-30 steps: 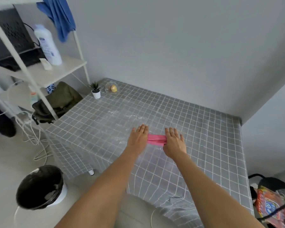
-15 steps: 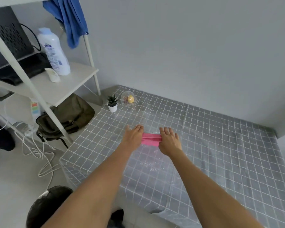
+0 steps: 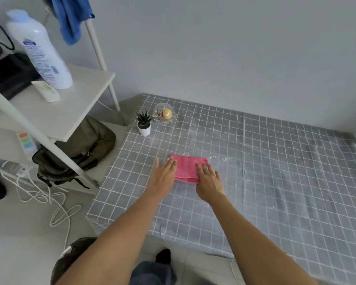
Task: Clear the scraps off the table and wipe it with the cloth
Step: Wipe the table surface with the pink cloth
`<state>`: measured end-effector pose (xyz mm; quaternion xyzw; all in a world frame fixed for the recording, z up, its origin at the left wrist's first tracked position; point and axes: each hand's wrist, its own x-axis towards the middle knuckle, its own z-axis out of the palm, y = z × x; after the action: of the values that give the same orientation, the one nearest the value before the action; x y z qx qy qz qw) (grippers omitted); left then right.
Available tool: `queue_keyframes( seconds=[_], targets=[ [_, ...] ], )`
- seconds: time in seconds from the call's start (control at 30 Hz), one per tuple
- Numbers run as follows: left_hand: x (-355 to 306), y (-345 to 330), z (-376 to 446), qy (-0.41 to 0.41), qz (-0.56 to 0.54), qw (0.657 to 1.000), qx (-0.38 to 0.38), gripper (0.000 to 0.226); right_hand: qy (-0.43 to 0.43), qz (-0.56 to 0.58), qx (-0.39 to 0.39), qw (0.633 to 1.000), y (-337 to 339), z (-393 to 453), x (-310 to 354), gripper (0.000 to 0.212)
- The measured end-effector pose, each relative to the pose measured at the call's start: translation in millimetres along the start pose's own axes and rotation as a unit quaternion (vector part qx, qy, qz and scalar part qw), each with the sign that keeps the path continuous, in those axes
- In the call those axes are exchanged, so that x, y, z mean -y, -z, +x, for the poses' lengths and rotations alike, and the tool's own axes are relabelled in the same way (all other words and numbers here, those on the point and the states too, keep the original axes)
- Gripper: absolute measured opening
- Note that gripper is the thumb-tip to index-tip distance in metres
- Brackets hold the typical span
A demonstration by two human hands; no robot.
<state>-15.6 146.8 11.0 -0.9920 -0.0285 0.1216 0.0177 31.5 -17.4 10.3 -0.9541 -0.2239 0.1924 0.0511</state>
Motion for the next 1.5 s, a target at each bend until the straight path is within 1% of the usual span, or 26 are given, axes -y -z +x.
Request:
queue_keyframes(
  seconds=[0.1,0.17,0.3,0.37,0.47,0.53,0.6,0.67,0.73,0.83,0.97,1.03,1.17,1.33,1.5],
  targets=[
    [1,-28,-22,-0.008,-0.010,0.999,0.032,0.069,0.001,0.003,0.040,0.999,-28,-15,6,0.070],
    [2,-36,-29,-0.011,-0.021,0.998,0.054,0.070,-0.001,0.002,0.047,0.999,-37,-21,9,0.071],
    [9,-43,-30,-0.020,-0.075,0.996,0.054,0.072,-0.004,0.004,0.058,0.998,-42,-23,11,0.075],
    [17,-48,-29,-0.031,-0.092,0.993,0.062,0.072,0.003,0.024,0.067,0.997,-44,-22,9,0.077],
    [40,-54,-27,-0.045,-0.095,0.992,0.067,0.069,0.008,0.086,0.071,0.994,-45,-18,4,0.081],
    [60,-55,-26,-0.042,-0.088,0.994,0.059,0.068,0.003,0.123,0.052,0.991,-45,-14,2,0.083],
    [79,-54,-24,-0.026,-0.087,0.994,0.055,0.066,-0.011,0.144,0.007,0.989,-43,-7,7,0.085],
    [92,-54,-18,-0.007,-0.087,0.995,0.050,0.060,-0.031,0.149,-0.037,0.988,-42,2,19,0.084],
    [99,-56,-10,0.008,-0.105,0.993,0.045,0.056,-0.039,0.133,-0.055,0.989,-42,13,35,0.083],
    [103,-61,4,0.029,-0.135,0.990,0.029,0.054,-0.032,0.091,-0.052,0.994,-47,31,58,0.086],
    [116,-73,16,0.067,-0.154,0.986,-0.005,0.054,-0.070,0.060,-0.046,0.995,-62,43,75,0.081],
    [122,-81,16,0.065,-0.159,0.985,-0.028,0.055,-0.088,0.053,-0.054,0.993,-68,45,76,0.081],
    [122,-89,13,0.065,-0.174,0.980,-0.072,0.054,-0.094,0.039,-0.068,0.993,-74,47,75,0.077],
    [124,-92,15,0.069,-0.168,0.979,-0.090,0.053,-0.095,0.042,-0.089,0.991,-79,50,75,0.069],
    [124,-91,15,0.074,-0.171,0.978,-0.092,0.056,-0.087,0.041,-0.097,0.991,-83,50,72,0.060]
  ],
)
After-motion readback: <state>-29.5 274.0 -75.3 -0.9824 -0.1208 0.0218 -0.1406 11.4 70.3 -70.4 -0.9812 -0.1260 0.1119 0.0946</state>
